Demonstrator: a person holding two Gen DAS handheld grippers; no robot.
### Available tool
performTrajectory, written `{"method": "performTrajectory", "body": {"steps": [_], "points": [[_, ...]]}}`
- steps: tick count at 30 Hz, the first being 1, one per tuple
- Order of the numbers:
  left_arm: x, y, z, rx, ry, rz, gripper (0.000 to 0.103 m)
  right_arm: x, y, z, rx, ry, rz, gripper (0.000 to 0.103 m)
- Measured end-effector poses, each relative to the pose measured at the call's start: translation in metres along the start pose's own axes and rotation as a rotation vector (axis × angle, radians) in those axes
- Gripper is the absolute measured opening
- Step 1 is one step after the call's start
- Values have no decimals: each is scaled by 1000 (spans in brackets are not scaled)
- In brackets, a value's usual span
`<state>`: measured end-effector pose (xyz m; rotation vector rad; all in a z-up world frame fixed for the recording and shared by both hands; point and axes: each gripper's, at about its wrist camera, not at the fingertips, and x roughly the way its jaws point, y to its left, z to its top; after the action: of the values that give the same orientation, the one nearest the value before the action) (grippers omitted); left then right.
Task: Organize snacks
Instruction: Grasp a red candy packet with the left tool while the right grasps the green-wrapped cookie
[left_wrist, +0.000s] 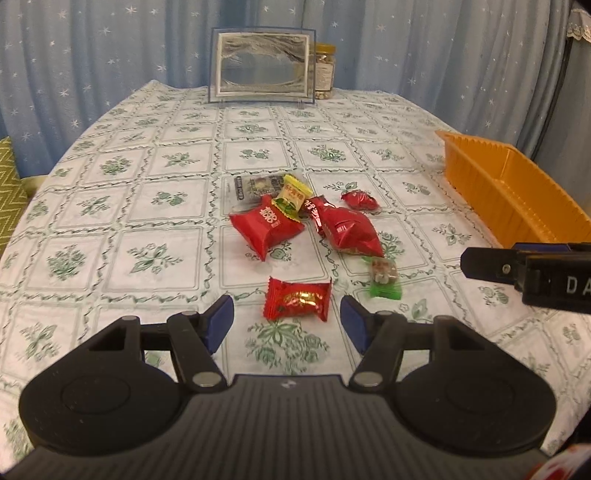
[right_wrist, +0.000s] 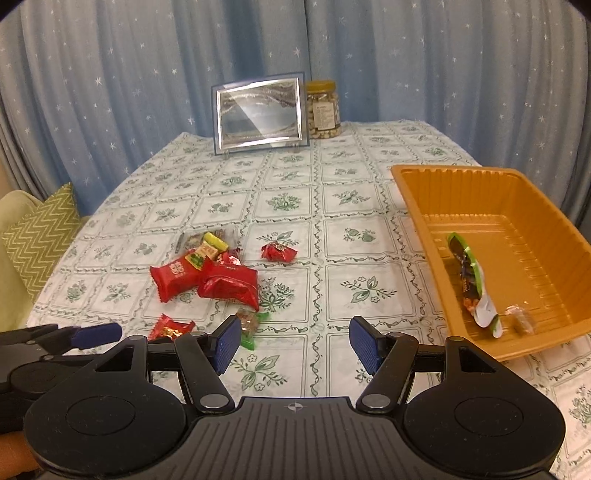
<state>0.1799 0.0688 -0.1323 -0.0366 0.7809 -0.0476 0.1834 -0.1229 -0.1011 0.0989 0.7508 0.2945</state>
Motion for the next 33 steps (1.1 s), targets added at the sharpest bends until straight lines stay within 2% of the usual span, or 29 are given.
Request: {"method": "performTrajectory", "body": {"steps": [7,14,17,21,22,24,33], "points": [[21,-1,1,24,16,-25,57,18,-3,-1,12,18,-3,66],[24,-4,0,49,0,-24,31,30,1,0,2,27,10,66],[21,-4,-1,58,-10,4,30,35,8,-1,-12,26,19,66],[11,10,-1,10,-35,25,30,44,18,-2,-29,29,51,65],[9,13,0,2,-39,31,30,47,21,-2,-32,32,59,64],[5,20,2,-12,-45,38,30,54,25,-2,-32,44,71,50],[-4,40,10,-74,-56,50,30,79,42,-2,-84,72,42,34]]}}
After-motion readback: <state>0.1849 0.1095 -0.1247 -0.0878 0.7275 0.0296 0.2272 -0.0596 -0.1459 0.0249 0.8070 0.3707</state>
